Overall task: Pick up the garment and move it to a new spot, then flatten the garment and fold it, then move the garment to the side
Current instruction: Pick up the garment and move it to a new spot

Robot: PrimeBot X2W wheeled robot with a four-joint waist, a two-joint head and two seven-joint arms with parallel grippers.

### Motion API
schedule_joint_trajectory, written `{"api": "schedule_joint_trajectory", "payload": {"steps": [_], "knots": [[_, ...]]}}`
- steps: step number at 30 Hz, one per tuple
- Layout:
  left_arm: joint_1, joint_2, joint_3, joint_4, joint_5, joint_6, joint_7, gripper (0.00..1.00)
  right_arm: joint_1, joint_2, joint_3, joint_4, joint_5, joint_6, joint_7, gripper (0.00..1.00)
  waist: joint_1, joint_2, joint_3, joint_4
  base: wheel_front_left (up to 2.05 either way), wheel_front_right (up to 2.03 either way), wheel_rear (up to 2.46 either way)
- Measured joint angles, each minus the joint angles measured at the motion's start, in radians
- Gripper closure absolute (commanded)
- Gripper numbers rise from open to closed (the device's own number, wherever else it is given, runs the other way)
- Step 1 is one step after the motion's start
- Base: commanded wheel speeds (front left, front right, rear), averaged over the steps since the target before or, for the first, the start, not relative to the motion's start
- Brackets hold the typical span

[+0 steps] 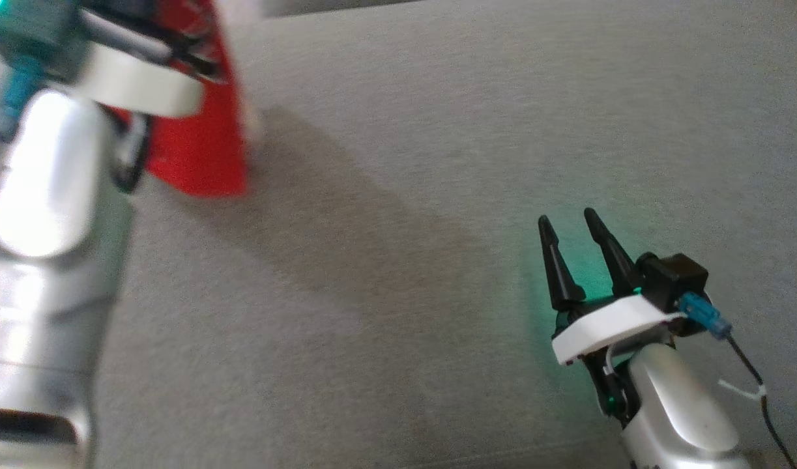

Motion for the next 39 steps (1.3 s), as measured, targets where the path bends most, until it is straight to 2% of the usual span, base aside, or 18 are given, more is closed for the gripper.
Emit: {"api": "schedule_joint_trajectory", "payload": {"steps": [5,6,7,8,12,16,20,28,34,39], "knots": [[0.057,-0.111,-0.021,0.014,-0.019,0.001,0.0,0.98,0.01,0.0,0.005,-0.004,0.014,0.0,0.0,0.0,0.0,0.0,-0.023,-0.098,0.0,0.0,0.0],[0.07,-0.134,-0.022,0.021,-0.03,0.001,0.0,0.68,0.01,0.001,0.007,-0.004,0.018,0.0,0.0,0.0,0.0,0.0,-0.025,-0.115,0.0,0.0,0.0],[0.085,-0.155,-0.028,0.033,-0.031,0.001,0.0,0.24,0.01,0.001,0.007,-0.005,0.018,0.0,0.0,0.0,0.0,0.0,-0.026,-0.131,0.0,0.0,0.0],[0.102,-0.174,-0.032,0.048,-0.031,0.001,0.0,0.0,0.01,0.001,0.007,-0.005,0.018,0.0,0.0,0.0,0.0,0.0,-0.027,-0.144,0.0,0.0,0.0],[0.207,-0.215,-0.035,0.115,-0.029,0.007,0.0,0.0,0.011,0.001,0.005,-0.004,0.027,0.0,0.0,0.0,0.0001,0.0,-0.036,-0.173,0.0,0.0,0.0],[0.338,-0.208,-0.033,0.158,-0.001,0.013,0.001,0.0,0.011,0.001,-0.008,-0.005,0.026,0.0,0.001,0.0,0.0,0.0,-0.054,-0.159,0.0,0.0,0.0],[0.429,-0.211,0.009,0.156,-0.007,0.037,0.001,0.0,0.014,0.001,-0.021,-0.006,0.025,0.0,0.001,0.0,-0.0001,0.0,-0.067,-0.135,0.0,0.0,0.0],[0.697,-0.205,0.181,0.033,0.002,0.09,0.001,0.0,0.07,0.005,-0.051,-0.005,-0.003,0.0,0.001,0.0,-0.0001,0.0,-0.123,-0.065,0.0,0.0,0.0],[0.907,-0.215,0.324,-0.117,0.031,0.088,0.001,0.0,0.11,0.006,-0.069,-0.002,-0.011,0.0,0.001,0.0,-0.0001,0.0001,-0.177,-0.02,0.0,0.0,0.0],[1.016,-0.227,0.369,-0.146,0.062,0.067,0.001,0.0,0.137,0.006,-0.084,0.007,-0.011,0.0,0.001,0.0,-0.0001,0.0,-0.196,-0.005,0.0,0.0,0.0]]}}
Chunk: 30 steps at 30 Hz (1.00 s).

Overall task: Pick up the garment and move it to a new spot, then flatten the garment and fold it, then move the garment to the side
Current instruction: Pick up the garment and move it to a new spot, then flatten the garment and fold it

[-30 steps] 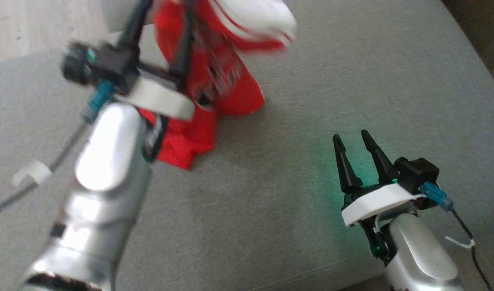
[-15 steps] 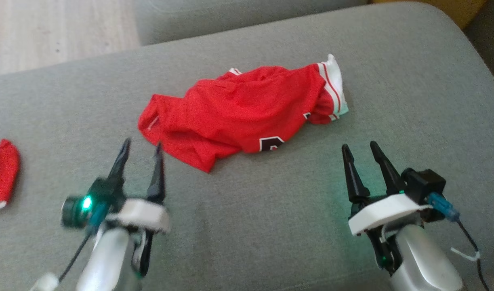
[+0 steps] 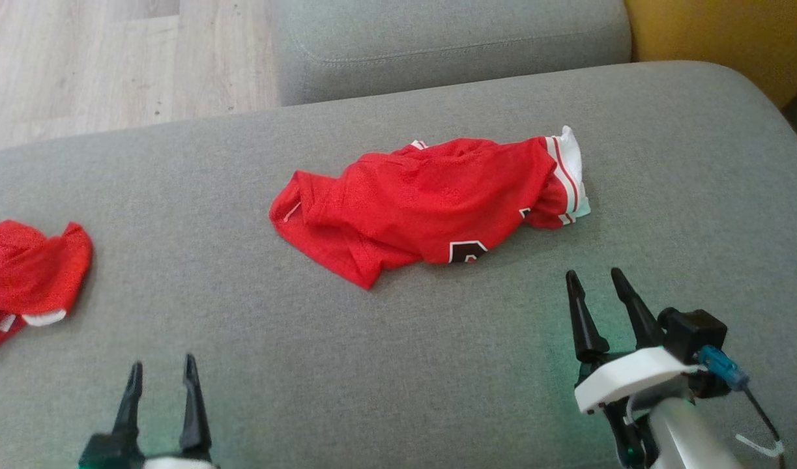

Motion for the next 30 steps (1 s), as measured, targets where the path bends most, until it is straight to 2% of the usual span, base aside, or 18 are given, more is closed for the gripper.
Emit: {"api": "schedule_joint_trajectory", "payload": {"steps": [10,15,20,24,29,30], "knots": [[0.009,-0.02,0.004,-0.004,0.014,-0.024,0.0,0.0,0.012,0.001,-0.013,0.001,-0.007,0.0,0.0,0.0,0.0001,0.0,0.008,0.003,0.0,0.0,0.0],[-0.031,-0.02,-0.044,-0.001,0.004,-0.031,0.0,0.0,-0.015,0.002,-0.046,0.014,-0.04,0.0,0.0,0.0,0.0001,0.0,0.042,0.011,0.0,0.0,0.0],[-0.085,-0.022,-0.098,0.017,-0.004,-0.033,0.0,0.0,-0.201,-0.005,-0.109,0.064,-0.075,0.0,0.0,0.0,0.0003,0.0,0.096,0.038,0.0,0.0,0.0],[-0.103,-0.023,-0.134,0.032,-0.004,-0.038,0.0,0.0,-0.368,-0.041,-0.159,0.141,-0.085,0.0,0.0,0.0,0.0004,0.0,0.139,0.075,0.0,0.0,0.0],[-0.131,-0.023,-0.156,0.049,-0.004,-0.04,0.0,0.0,-0.494,-0.084,-0.235,0.297,-0.1,0.0,0.0,0.0,0.0004,0.0,0.187,0.132,0.0,0.0,0.0],[-0.131,-0.023,-0.156,0.049,-0.004,-0.04,0.0,0.0,-0.494,-0.084,-0.235,0.297,-0.1,0.0,0.0,0.0,0.0004,0.0,0.187,0.132,0.0,0.0,0.0]]}}
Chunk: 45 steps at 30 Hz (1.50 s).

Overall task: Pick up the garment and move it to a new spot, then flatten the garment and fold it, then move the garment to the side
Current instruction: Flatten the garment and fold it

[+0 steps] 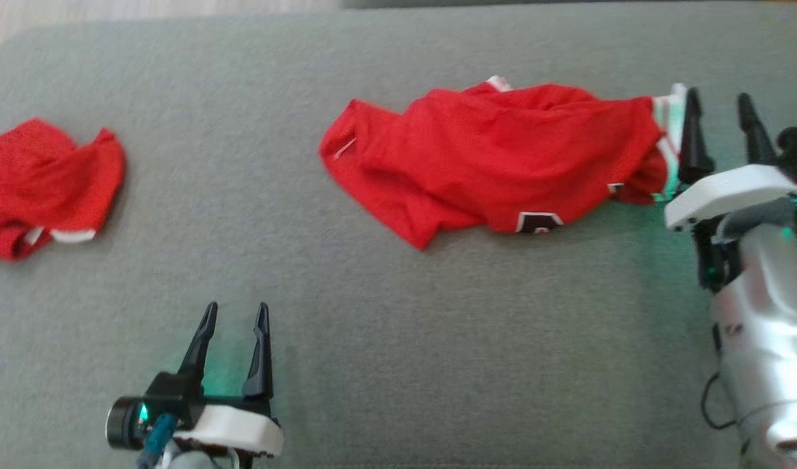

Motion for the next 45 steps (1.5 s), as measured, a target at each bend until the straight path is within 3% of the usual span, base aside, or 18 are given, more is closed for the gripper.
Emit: {"api": "schedule_joint_trajectory", "payload": {"steps": [8,14,15,16,26,35,36,37,45], "knots": [[-0.046,0.0,-0.058,0.024,0.002,-0.015,0.0,0.0,-0.131,-0.009,-0.153,0.198,0.042,0.0,0.0,0.0,0.0,0.0,0.069,0.073,0.0,0.0,0.0],[-0.076,-0.001,-0.128,0.036,0.009,-0.019,0.0,0.0,-0.173,-0.009,-0.192,0.29,0.067,0.0,0.0,0.0,-0.0001,0.0,0.103,0.104,0.0,0.0,0.0],[-0.083,-0.001,-0.137,0.035,0.011,-0.019,0.0,0.0,-0.173,-0.009,-0.193,0.297,0.066,0.0,0.0,0.21,-0.0001,0.0,0.106,0.106,0.0,0.0,0.0],[-0.088,-0.001,-0.142,0.035,0.01,-0.018,0.0,0.0,-0.173,-0.009,-0.193,0.301,0.066,0.0,0.0,1.0,-0.0001,0.0,0.108,0.107,0.0,0.0,0.0],[-0.088,-0.001,-0.147,0.045,0.005,-0.008,0.0,0.0,-0.169,-0.009,-0.23,0.291,0.066,0.0,0.0,1.0,-0.0003,0.0,0.074,0.097,0.0,0.0,0.0],[-0.065,-0.001,-0.127,0.038,-0.01,0.002,0.0,0.0,-0.126,0.016,-0.204,0.078,0.075,0.0,0.0,1.0,-0.0003,0.0,0.025,0.092,0.0,0.0,0.0],[-0.059,-0.001,-0.116,0.033,-0.01,0.004,0.0,0.0,-0.114,0.02,-0.184,0.046,0.075,0.0,0.0,0.8,-0.0003,0.0,0.017,0.09,0.0,0.0,0.0],[-0.053,0.0,-0.109,0.029,-0.01,0.011,0.0,0.0,-0.1,0.023,-0.161,0.013,0.07,0.0,0.0,0.0,-0.0003,0.0,0.009,0.088,0.0,0.0,0.0],[-0.017,-0.001,-0.026,0.001,-0.005,0.033,0.0,0.0,0.13,0.051,0.022,-0.202,0.012,0.0,0.0,0.0,-0.0003,0.0,-0.067,0.06,0.0,0.0,0.0]]}}
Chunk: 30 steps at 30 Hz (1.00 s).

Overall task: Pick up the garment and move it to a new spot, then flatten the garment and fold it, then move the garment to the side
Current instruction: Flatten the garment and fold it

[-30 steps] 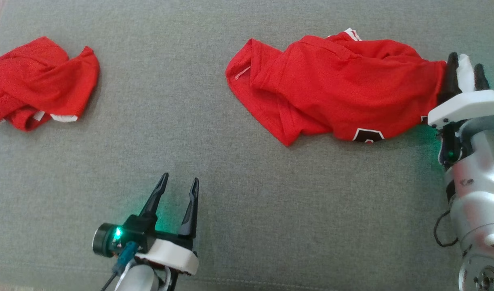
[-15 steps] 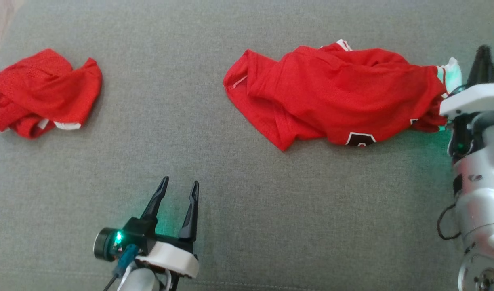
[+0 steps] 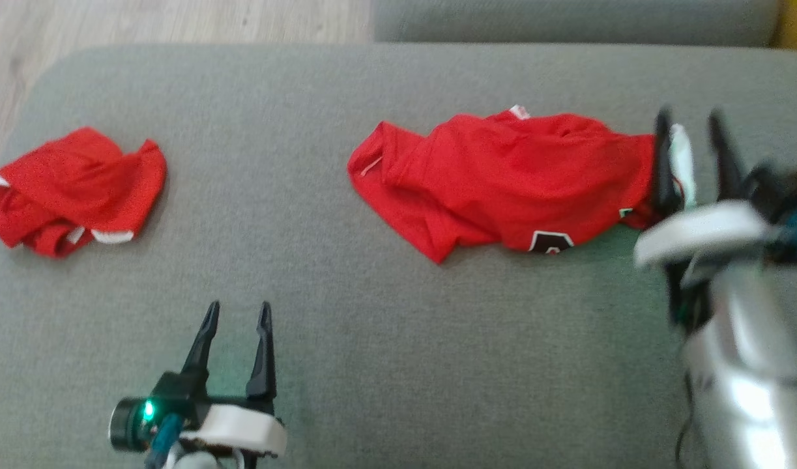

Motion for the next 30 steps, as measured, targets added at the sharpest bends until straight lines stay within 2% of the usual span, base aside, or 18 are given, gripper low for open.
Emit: {"api": "schedule_joint_trajectory", "payload": {"steps": [4,13,16,20,23,30], "knots": [[0.04,0.0,0.02,0.0,0.007,0.003,0.0,0.0,0.172,0.021,0.048,-0.064,-0.019,0.0,0.0,0.0,0.0,0.0,-0.046,-0.02,0.0,0.0,0.0],[0.123,0.001,0.056,0.0,0.006,0.012,0.0,0.0,0.427,0.035,0.076,-0.08,-0.011,0.0,0.0,0.0,-0.0001,0.0,-0.117,-0.084,0.0,0.0,0.0],[0.123,0.001,0.059,0.0,0.005,0.01,0.0,0.0,0.438,0.038,0.088,-0.081,0.007,0.0,0.0,0.0,0.0,0.0,-0.117,-0.102,0.0,0.0,0.0],[0.103,0.001,0.04,0.013,-0.005,-0.017,0.0,0.0,0.433,0.038,0.114,-0.087,0.013,0.0,0.0,0.0,0.0,0.0,-0.093,-0.117,0.0,0.0,0.0],[0.009,0.001,0.022,0.041,-0.016,-0.044,0.0,0.0,0.41,0.039,0.146,-0.095,0.021,0.0,0.0,0.0,0.0001,0.0,-0.058,-0.13,0.0,0.0,0.0],[-0.406,-0.004,-0.029,0.175,-0.069,-0.095,0.0,0.0,0.292,0.039,0.206,-0.136,0.054,0.0,0.0,0.0,0.0004,0.0,0.054,-0.182,0.0,0.0,0.0]]}}
